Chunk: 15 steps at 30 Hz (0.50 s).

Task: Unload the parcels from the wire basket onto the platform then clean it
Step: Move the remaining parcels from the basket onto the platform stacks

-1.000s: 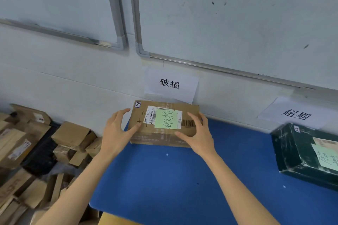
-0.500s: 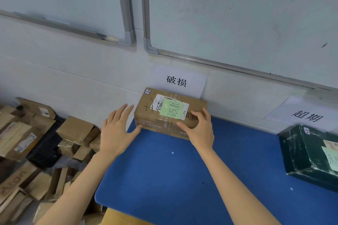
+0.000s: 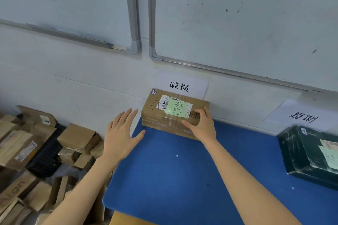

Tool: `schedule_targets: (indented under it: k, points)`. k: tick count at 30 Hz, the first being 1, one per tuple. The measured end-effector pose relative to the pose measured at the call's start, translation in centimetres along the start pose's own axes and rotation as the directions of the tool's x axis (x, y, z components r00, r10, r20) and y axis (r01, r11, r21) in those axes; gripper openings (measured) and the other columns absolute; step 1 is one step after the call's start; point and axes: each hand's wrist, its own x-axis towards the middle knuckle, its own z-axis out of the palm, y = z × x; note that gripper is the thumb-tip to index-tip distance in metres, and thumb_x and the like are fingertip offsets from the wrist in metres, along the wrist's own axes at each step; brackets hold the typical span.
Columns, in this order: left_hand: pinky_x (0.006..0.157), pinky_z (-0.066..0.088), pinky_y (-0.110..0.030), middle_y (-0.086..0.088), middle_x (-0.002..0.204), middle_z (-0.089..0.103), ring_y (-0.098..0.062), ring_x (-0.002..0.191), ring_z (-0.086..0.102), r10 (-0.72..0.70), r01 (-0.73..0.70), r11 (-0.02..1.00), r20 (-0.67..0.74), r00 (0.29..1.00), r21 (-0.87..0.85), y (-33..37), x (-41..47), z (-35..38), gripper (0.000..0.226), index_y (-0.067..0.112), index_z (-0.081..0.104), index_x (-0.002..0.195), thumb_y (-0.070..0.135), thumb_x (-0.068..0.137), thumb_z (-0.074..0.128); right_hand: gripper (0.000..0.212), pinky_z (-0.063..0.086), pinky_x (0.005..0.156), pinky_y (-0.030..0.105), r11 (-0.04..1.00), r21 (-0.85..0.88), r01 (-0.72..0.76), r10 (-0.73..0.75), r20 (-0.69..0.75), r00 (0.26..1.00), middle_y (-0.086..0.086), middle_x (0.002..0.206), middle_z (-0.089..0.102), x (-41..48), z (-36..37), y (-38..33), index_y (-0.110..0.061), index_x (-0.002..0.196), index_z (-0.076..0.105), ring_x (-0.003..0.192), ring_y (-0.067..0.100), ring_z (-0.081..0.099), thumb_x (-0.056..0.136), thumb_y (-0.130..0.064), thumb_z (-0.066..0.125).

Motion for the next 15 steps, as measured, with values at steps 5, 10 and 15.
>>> schedule_targets:
  k: [5, 10, 15]
  points:
    - [0.112, 0.029, -0.043, 0.004, 0.155, 0.039, -0.024, 0.142, 0.034, 0.090, -0.089, 0.995, 0.015, 0.996, -0.036, 1.8, 0.7, -0.6, 0.080, 0.030, 0.038, 0.149, 0.069, 0.079, 0.034, 0.063, 0.037, 0.108, 0.046, 0.998, -0.046, 0.052, -0.051, 0.016, 0.999, -0.003, 0.164, 0.016, -1.9, -2.1, 1.1, -0.031, 0.146, 0.039, 0.149, 0.020, 0.017, 0.091, -0.055, 0.061]
    - [0.109, 0.032, -0.044, 0.005, 0.151, 0.044, -0.024, 0.139, 0.037, 0.208, -0.206, 0.975, 0.017, 0.978, -0.084, 6.7, 1.9, -0.4, 0.079, 0.030, 0.044, 0.146, 0.068, 0.078, 0.036, 0.071, 0.026, 0.118, 0.045, 0.995, -0.097, 0.020, -0.026, -0.067, 0.997, -0.001, 0.165, 0.012, -5.0, -7.0, 3.2, -0.028, 0.154, 0.026, 0.151, 0.018, 0.012, 0.095, -0.060, 0.049]
    - [0.109, 0.033, -0.048, 0.002, 0.152, 0.043, -0.027, 0.140, 0.037, 0.373, -0.366, 0.923, 0.043, 0.927, -0.118, 14.5, 2.3, 0.1, 0.082, 0.024, 0.049, 0.143, 0.068, 0.077, 0.032, 0.077, 0.023, 0.121, 0.043, 0.997, -0.066, 0.040, -0.056, -0.254, 0.966, -0.001, 0.164, 0.014, -9.2, -13.9, 5.6, -0.034, 0.157, 0.015, 0.151, 0.017, 0.010, 0.095, -0.052, 0.056]
